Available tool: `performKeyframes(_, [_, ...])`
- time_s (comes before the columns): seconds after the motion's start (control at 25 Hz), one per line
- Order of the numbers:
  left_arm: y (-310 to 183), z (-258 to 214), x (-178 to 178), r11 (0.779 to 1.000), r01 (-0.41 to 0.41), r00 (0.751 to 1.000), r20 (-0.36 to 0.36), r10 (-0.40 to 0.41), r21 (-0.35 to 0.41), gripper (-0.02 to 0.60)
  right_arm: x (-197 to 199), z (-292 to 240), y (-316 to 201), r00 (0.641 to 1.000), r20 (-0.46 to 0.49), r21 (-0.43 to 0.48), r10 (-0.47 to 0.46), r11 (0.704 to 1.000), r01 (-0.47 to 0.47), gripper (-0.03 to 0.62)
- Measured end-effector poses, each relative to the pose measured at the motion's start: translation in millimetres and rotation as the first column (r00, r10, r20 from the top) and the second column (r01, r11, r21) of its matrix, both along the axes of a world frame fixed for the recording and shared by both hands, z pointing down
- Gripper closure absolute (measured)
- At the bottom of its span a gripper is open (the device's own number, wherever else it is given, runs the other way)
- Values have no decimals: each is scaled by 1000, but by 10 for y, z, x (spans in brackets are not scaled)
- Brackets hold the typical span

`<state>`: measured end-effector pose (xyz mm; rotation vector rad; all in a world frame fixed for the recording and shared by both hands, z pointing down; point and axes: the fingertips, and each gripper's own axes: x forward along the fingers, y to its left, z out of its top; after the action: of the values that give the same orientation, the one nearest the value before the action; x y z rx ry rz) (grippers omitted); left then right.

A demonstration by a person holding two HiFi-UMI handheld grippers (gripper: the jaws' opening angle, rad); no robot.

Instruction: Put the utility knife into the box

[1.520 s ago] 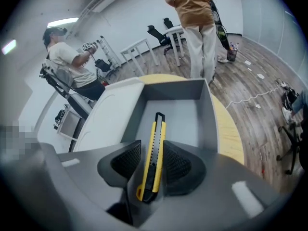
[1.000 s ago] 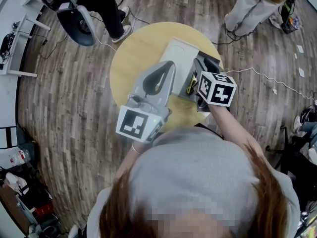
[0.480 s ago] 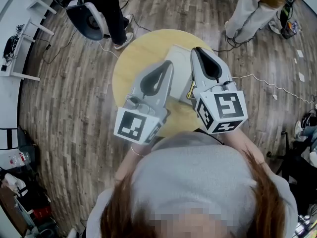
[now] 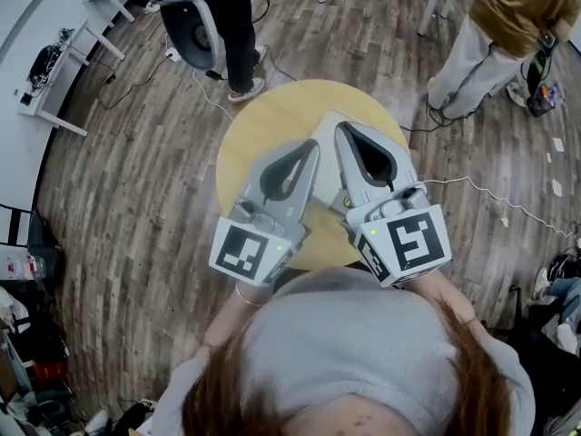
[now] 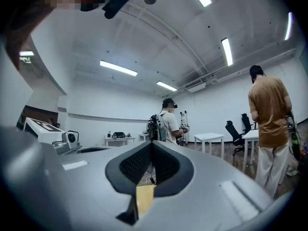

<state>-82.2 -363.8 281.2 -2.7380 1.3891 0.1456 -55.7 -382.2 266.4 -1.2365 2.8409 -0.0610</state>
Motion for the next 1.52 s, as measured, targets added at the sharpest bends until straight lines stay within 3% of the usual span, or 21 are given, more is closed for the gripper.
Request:
performKeyframes(0.32, [277,40,-103,996,88,996,7,-88,14,578,-85,-6,264,992,1,5,-125,992,125,592])
performKeyframes(0.6, [751,-76,-60,995,84,996,8,-84,44,578,-73,-59,742,983,54,-3,-174,985,174,591])
performKeyframes(0.8, [1264,-138,8,996,71,997,18,-72,52,578,82,-134,1215,983,92,-13,-157,987,158,592])
performKeyframes(1.04, [2230,-16,37,998,58,998,23,-58,33,578,288,7,2095,990,99,-34,-101,994,105,592])
performKeyframes(1.24, [3023,57,108,1000,28,999,27,-28,-8,578,443,74,2916,976,205,-112,-77,988,101,592])
performKeyframes(1.52, [3684,25,263,1000,14,999,30,-14,-2,578,688,6,3606,978,202,-95,-42,994,62,591])
